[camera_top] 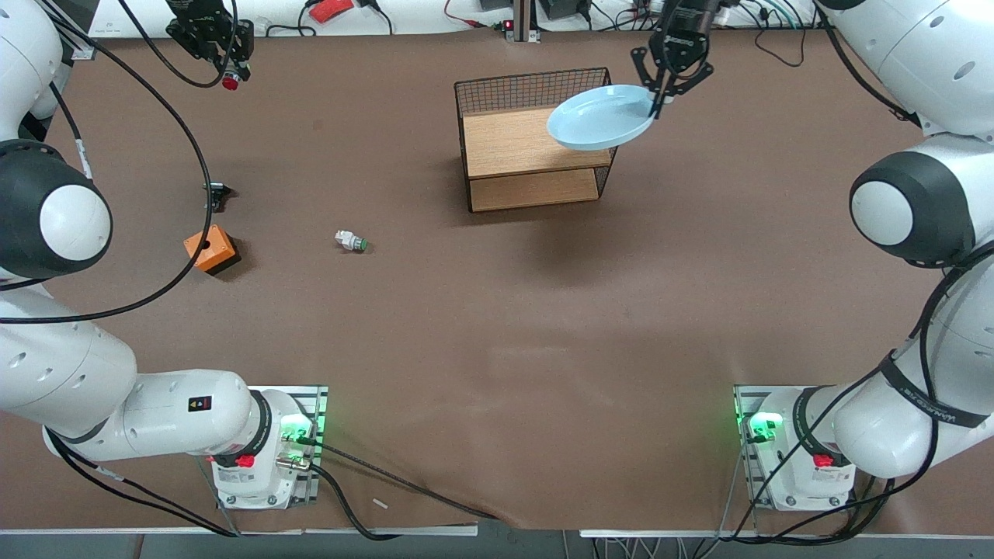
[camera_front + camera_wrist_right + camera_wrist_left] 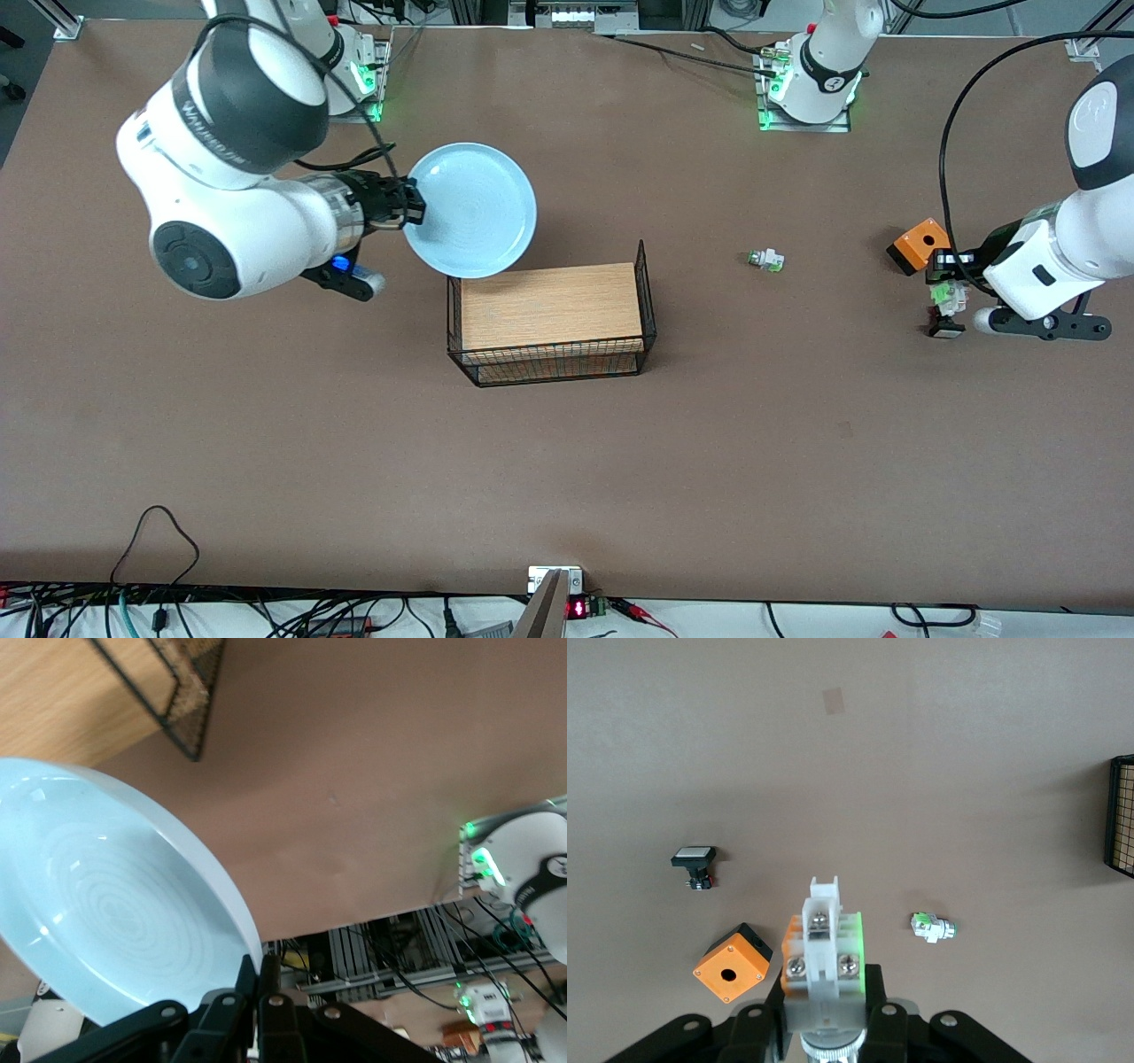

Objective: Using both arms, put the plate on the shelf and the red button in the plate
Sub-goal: 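Lower the blue plate onto the wooden tray with the right gripper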

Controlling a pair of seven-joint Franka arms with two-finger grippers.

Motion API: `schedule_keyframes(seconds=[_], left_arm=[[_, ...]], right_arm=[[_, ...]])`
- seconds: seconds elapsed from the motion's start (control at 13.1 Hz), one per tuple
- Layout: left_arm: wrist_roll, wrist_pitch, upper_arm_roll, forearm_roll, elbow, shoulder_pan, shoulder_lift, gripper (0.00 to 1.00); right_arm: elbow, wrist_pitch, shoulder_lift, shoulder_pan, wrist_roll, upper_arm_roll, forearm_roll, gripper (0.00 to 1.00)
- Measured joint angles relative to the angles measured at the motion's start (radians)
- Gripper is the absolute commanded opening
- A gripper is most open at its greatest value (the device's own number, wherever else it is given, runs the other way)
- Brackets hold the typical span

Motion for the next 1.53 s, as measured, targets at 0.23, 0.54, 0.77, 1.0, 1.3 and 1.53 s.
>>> schedule_keyframes(seconds=[0.23, 0.54, 0.77, 1.0, 1.3, 1.53], left_arm=[[0.001, 0.000, 0.000, 0.000, 0.003, 0.000, 0.000, 0.00], [0.001, 0.000, 0.000, 0.000, 0.004, 0.000, 0.001, 0.00], [0.001, 0.000, 0.000, 0.000, 0.005, 0.000, 0.002, 0.00], [0.001, 0.000, 0.000, 0.000, 0.005, 0.000, 0.002, 0.00], [0.001, 0.000, 0.000, 0.000, 0.005, 0.000, 0.002, 0.00], [0.001, 0.000, 0.000, 0.000, 0.005, 0.000, 0.002, 0.00]], right_arm=[[-0.006, 0.123, 0.005, 0.068, 0.012, 0.000, -0.002, 0.00], [-0.073, 0.314, 0.042, 0.109, 0.014, -0.001, -0.027, 0.00], [-0.088, 0.390, 0.084, 0.111, 0.013, -0.001, -0.055, 0.00], [-0.090, 0.443, 0.106, 0.114, 0.012, -0.001, -0.060, 0.00], [-0.109, 0.506, 0.127, 0.141, 0.009, -0.001, -0.082, 0.00], [-0.151, 0.575, 0.134, 0.169, 0.002, -0.001, -0.118, 0.02]])
